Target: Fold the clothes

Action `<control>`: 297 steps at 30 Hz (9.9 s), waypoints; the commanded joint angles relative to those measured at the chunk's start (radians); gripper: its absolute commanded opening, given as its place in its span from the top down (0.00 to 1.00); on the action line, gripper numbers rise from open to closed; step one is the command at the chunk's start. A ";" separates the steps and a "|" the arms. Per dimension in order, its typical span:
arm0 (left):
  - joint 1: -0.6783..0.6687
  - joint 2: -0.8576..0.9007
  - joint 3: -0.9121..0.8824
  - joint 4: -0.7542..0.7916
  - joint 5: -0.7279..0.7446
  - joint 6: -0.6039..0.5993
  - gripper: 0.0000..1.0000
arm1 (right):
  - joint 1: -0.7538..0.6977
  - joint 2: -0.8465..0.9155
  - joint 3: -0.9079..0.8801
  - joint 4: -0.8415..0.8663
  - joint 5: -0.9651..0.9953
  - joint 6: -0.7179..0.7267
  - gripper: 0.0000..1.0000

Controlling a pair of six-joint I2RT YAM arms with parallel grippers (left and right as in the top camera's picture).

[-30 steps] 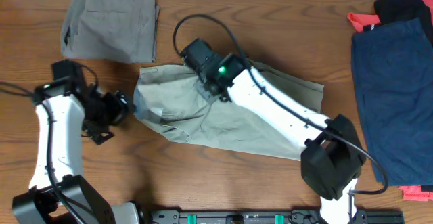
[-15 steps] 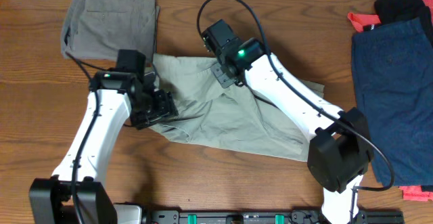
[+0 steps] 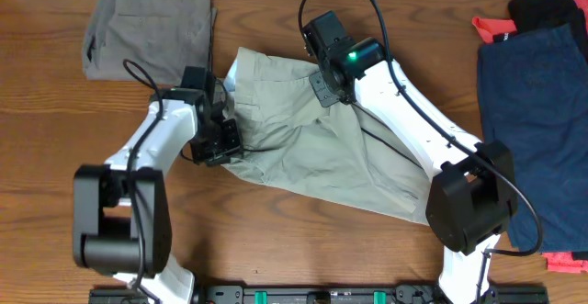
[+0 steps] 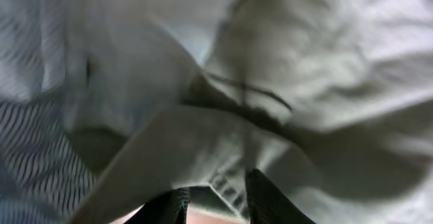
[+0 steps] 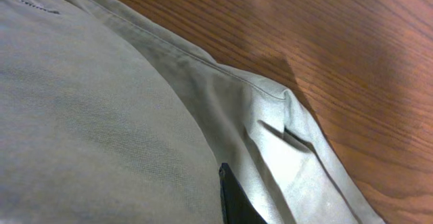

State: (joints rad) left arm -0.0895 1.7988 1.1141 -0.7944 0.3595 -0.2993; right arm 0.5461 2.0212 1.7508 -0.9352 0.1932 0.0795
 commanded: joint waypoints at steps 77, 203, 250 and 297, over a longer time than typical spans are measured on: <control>0.077 0.037 0.002 0.188 0.048 0.300 0.62 | -0.139 -0.014 0.022 -0.004 -0.078 0.122 0.99; 0.183 -0.196 0.014 0.032 -0.117 0.073 0.03 | -0.259 -0.164 -0.468 -0.177 -0.109 0.211 0.99; 0.266 -0.108 0.004 0.066 -0.071 0.127 0.02 | -0.300 -0.164 -0.063 -0.444 -0.396 0.185 0.27; 0.266 0.095 0.004 0.143 -0.038 0.050 0.94 | -0.216 -0.501 -0.994 -0.103 -0.290 0.792 0.22</control>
State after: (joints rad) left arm 0.1741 1.8778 1.1191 -0.6502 0.3305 -0.2398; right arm 0.3634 1.5356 0.7769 -1.0443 -0.1287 0.8322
